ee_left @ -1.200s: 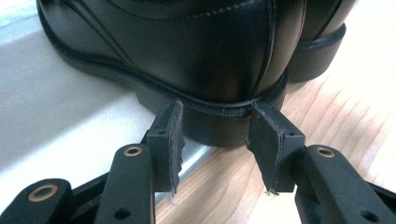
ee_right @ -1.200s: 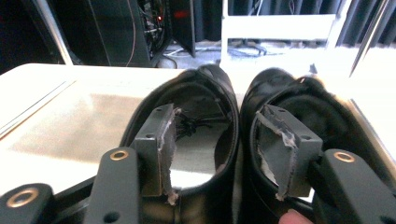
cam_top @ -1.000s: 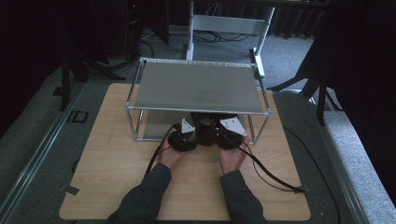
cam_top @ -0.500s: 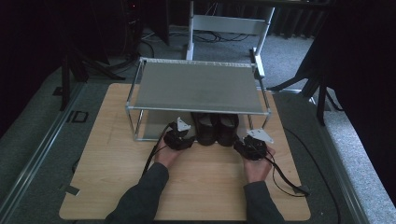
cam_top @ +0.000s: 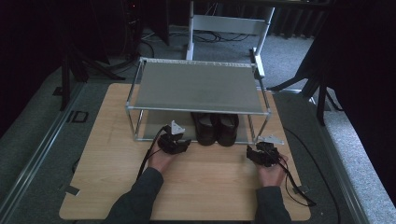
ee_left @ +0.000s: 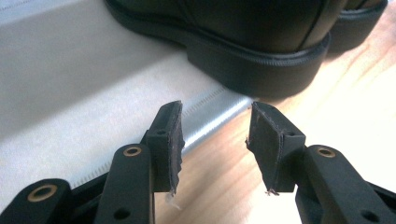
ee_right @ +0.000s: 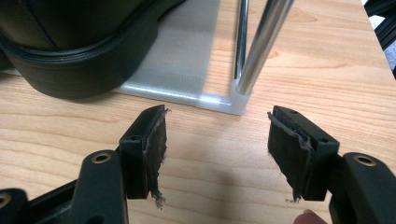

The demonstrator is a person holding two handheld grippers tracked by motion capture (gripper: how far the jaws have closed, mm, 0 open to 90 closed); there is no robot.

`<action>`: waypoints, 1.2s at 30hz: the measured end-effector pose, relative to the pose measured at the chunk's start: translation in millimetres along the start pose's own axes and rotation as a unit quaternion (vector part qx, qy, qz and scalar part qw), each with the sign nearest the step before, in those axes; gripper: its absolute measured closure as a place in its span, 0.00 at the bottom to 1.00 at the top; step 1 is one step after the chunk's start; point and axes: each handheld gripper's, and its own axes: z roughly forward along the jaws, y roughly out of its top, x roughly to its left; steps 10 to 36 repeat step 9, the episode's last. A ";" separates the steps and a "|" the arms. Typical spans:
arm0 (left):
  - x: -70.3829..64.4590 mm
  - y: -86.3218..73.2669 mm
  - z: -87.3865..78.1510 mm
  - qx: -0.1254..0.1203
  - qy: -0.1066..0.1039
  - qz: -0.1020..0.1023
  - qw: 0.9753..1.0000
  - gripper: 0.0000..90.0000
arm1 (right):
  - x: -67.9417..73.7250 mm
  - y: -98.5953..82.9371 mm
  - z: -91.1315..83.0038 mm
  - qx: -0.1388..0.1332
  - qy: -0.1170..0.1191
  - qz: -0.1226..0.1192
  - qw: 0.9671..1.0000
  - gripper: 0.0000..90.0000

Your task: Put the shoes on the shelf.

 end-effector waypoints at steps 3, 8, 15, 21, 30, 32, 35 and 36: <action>-1.3 -6.7 -4.2 0.006 -0.002 0.001 1.000 0.61 | -3.3 -0.4 0.8 0.003 -0.001 0.004 1.000 0.40; -1.2 -20.2 -15.8 0.014 0.001 0.007 1.000 0.60 | -10.8 -1.7 0.6 0.006 -0.005 0.014 1.000 0.40; -0.8 -23.5 -19.1 0.014 0.002 0.004 1.000 0.60 | -12.2 -2.0 1.0 0.008 -0.005 0.016 1.000 0.39; -0.8 -23.5 -19.1 0.014 0.002 0.004 1.000 0.60 | -12.2 -2.0 1.0 0.008 -0.005 0.016 1.000 0.39; -0.8 -23.5 -19.1 0.014 0.002 0.004 1.000 0.60 | -12.2 -2.0 1.0 0.008 -0.005 0.016 1.000 0.39; -0.8 -23.5 -19.1 0.014 0.002 0.004 1.000 0.60 | -12.2 -2.0 1.0 0.008 -0.005 0.016 1.000 0.39; -0.8 -23.5 -19.1 0.014 0.002 0.004 1.000 0.60 | -12.2 -2.0 1.0 0.008 -0.005 0.016 1.000 0.39; -0.8 -23.5 -19.1 0.014 0.002 0.004 1.000 0.60 | -12.2 -2.0 1.0 0.008 -0.005 0.016 1.000 0.39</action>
